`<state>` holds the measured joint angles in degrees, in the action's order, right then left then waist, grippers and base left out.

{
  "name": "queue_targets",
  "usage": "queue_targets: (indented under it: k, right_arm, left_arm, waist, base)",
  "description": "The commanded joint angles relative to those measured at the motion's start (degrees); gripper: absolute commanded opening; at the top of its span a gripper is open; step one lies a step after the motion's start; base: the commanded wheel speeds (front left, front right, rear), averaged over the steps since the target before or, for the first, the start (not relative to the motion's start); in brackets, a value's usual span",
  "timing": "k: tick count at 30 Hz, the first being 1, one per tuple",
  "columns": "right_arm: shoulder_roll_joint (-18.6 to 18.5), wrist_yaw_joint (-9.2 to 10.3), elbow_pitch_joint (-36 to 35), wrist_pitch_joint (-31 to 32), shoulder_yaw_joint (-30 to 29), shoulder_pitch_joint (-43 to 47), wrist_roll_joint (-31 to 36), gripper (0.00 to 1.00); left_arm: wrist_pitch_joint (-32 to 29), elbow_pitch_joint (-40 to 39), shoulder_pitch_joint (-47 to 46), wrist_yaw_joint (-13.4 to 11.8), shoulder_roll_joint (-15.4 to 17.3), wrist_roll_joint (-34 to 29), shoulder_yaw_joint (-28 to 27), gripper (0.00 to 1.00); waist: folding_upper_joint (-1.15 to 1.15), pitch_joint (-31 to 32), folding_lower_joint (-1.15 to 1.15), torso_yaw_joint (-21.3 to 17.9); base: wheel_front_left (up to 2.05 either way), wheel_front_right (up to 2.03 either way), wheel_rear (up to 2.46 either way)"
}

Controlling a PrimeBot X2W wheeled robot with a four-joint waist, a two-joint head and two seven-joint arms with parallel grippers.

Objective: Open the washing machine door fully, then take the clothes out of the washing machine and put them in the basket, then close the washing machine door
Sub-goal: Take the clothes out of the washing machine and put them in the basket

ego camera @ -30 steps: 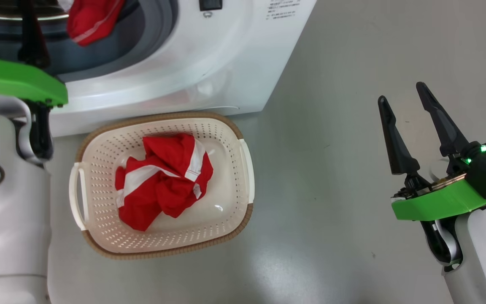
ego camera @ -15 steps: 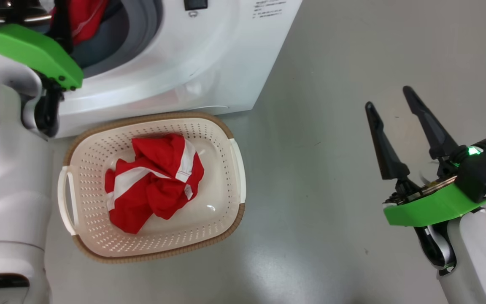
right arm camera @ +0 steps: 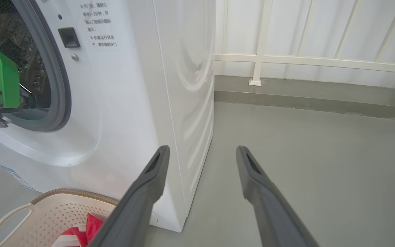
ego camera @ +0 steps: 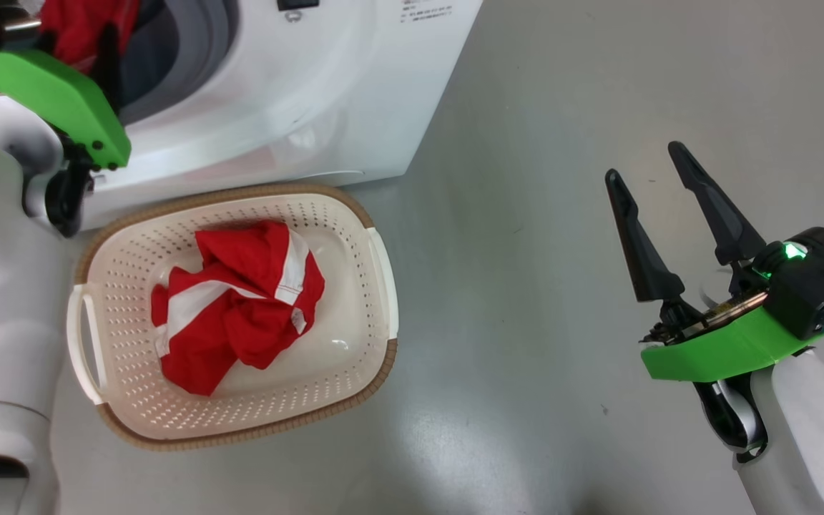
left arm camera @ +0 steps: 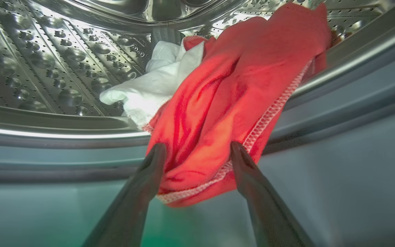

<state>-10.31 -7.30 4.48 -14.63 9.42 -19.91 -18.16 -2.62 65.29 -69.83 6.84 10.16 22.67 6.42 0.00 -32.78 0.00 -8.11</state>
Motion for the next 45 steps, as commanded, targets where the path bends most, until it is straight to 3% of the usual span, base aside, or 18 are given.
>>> queue_targets:
  k: [1, 2, 4, 5, 14, 26, 33, 40, 45]
  right_arm:
    - [-0.52, -0.19, -1.60, -0.37, 0.91, -0.12, -0.59, 1.00]
    - [-0.45, -0.19, -1.59, -0.37, 0.89, -0.22, -0.70, 1.00]
    - [-0.31, -0.19, -1.66, -0.37, 0.74, -0.44, -0.90, 1.00]
    - [-0.26, -0.19, -1.69, -0.37, 0.69, -0.53, -0.99, 1.00]
    - [-0.23, -0.19, -1.70, -0.37, 0.25, -0.89, -1.29, 1.00]
    - [0.04, -0.19, -1.25, -0.37, 0.41, -0.68, -1.23, 1.00]
    - [0.15, -0.19, -0.75, -0.37, 0.53, -0.51, -1.21, 1.00]
    - [0.53, -0.19, -0.02, -0.37, 0.70, 0.26, -1.16, 1.00]
    - [0.82, -0.19, 0.32, -0.37, 0.79, 0.97, -1.06, 1.00]
  left_arm:
    - [0.53, -0.47, -1.48, -1.34, 3.21, -0.94, -0.13, 1.00]
    - [0.72, -0.10, -1.59, -1.94, 3.40, -1.39, 0.24, 0.51]
    - [1.10, 0.53, -1.83, -2.62, 3.44, -1.64, 0.53, 0.07]
    - [1.37, 0.79, -1.94, -2.79, 3.33, -1.52, 0.50, 0.00]
    - [8.29, 0.78, -2.31, -4.48, 2.89, -0.94, 0.03, 0.00]
    - [17.38, -3.76, 2.83, -3.80, 3.69, 0.13, -1.54, 0.00]
    - [17.60, -19.98, 12.15, -5.98, 4.12, -2.57, -4.68, 0.00]
    - [17.61, -34.98, 24.49, -7.70, 1.44, -5.54, -7.93, 0.00]
    - [17.61, -40.86, 30.49, -7.73, 0.39, -6.48, -9.72, 0.00]
  waist:
    - [0.00, -0.59, 0.00, -0.38]
    - [0.00, -0.72, 0.00, -0.45]
    - [0.00, -1.01, 0.00, -0.49]
    - [0.00, -1.12, 0.00, -0.48]
    - [0.00, -1.38, 0.00, 0.50]
    - [0.00, 1.44, 0.00, 2.57]
    - [0.00, 3.80, 0.00, 3.24]
    - [0.00, 7.33, 0.00, 3.97]
    - [0.00, 9.92, 0.00, 4.17]
  base:
    - [0.00, 0.00, 0.00]
    - [0.00, 0.00, 0.00]
    - [0.00, 0.00, 0.00]
    - [0.00, 0.00, 0.00]
    - [0.00, 0.00, 0.00]
    - [0.00, 0.00, 0.00]
    - [0.00, 0.00, 0.00]
    - [0.00, 0.00, 0.00]
    - [0.00, 0.00, 0.00]
